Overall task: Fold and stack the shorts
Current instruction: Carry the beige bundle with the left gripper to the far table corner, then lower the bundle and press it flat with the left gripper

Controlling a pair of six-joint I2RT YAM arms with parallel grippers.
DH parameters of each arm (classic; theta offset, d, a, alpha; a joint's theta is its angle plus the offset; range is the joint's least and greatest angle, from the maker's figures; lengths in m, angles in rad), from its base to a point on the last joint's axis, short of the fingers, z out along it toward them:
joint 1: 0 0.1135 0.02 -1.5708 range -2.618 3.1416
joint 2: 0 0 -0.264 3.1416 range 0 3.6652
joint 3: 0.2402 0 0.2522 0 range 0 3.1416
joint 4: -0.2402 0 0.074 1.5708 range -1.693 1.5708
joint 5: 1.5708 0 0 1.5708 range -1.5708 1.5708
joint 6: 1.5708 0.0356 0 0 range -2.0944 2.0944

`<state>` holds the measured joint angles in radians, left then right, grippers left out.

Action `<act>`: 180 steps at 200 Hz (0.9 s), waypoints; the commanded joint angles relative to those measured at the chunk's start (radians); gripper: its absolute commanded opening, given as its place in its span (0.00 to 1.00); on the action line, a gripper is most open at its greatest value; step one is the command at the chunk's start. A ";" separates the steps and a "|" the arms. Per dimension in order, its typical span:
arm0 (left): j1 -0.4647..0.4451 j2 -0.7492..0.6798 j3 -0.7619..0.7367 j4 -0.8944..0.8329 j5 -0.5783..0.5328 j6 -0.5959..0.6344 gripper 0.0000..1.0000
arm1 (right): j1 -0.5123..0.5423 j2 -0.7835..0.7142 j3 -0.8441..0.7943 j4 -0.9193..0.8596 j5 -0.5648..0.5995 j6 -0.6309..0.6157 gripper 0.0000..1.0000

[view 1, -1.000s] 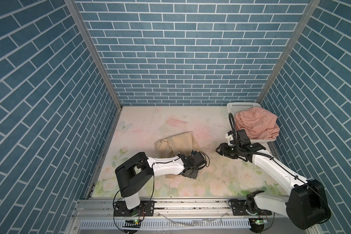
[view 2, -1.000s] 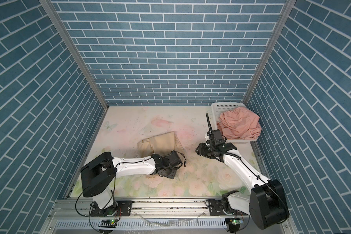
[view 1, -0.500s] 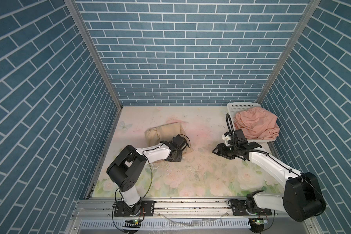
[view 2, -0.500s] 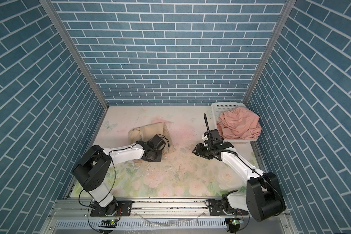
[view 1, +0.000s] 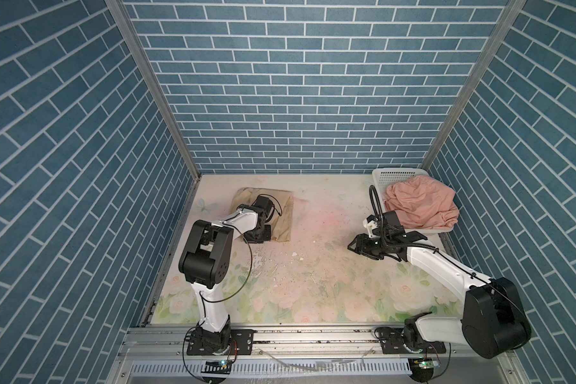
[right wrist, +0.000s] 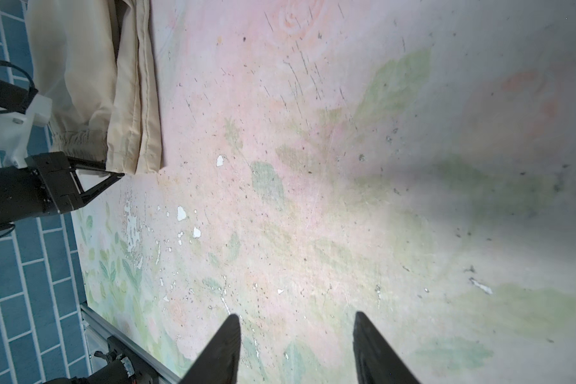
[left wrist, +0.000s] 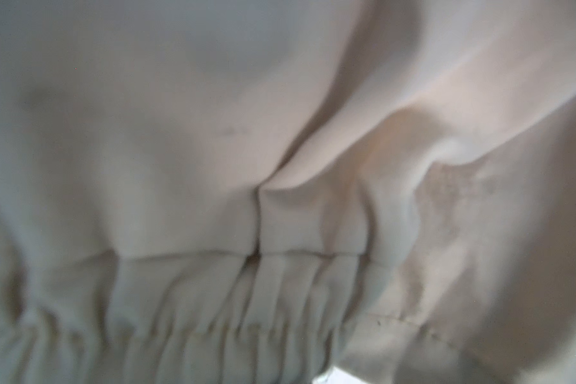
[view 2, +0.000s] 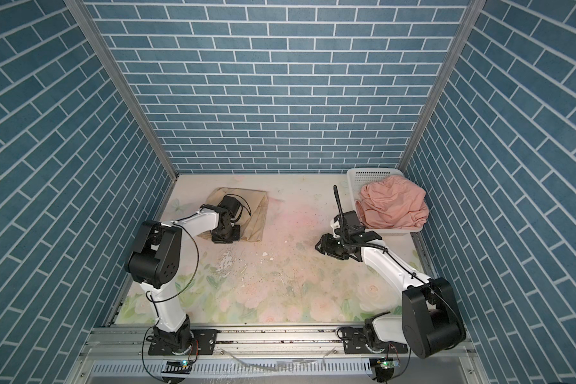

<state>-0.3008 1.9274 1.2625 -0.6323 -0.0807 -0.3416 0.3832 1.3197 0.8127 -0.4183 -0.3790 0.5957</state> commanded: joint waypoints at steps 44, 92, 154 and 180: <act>0.056 0.086 0.096 -0.056 0.072 0.034 0.17 | -0.007 -0.035 0.049 -0.040 0.038 -0.029 0.57; -0.082 -0.110 0.052 -0.135 0.182 -0.025 0.71 | -0.009 -0.048 0.045 -0.046 0.052 -0.040 0.57; -0.147 0.011 0.375 -0.239 0.010 0.035 1.00 | -0.010 -0.008 0.065 0.007 0.005 -0.052 0.57; -0.153 0.164 0.541 -0.250 -0.089 0.058 1.00 | -0.010 -0.011 0.061 0.027 -0.008 -0.051 0.57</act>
<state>-0.4530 1.9625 1.7073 -0.8230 -0.0467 -0.3214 0.3771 1.3048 0.8482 -0.4160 -0.3641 0.5697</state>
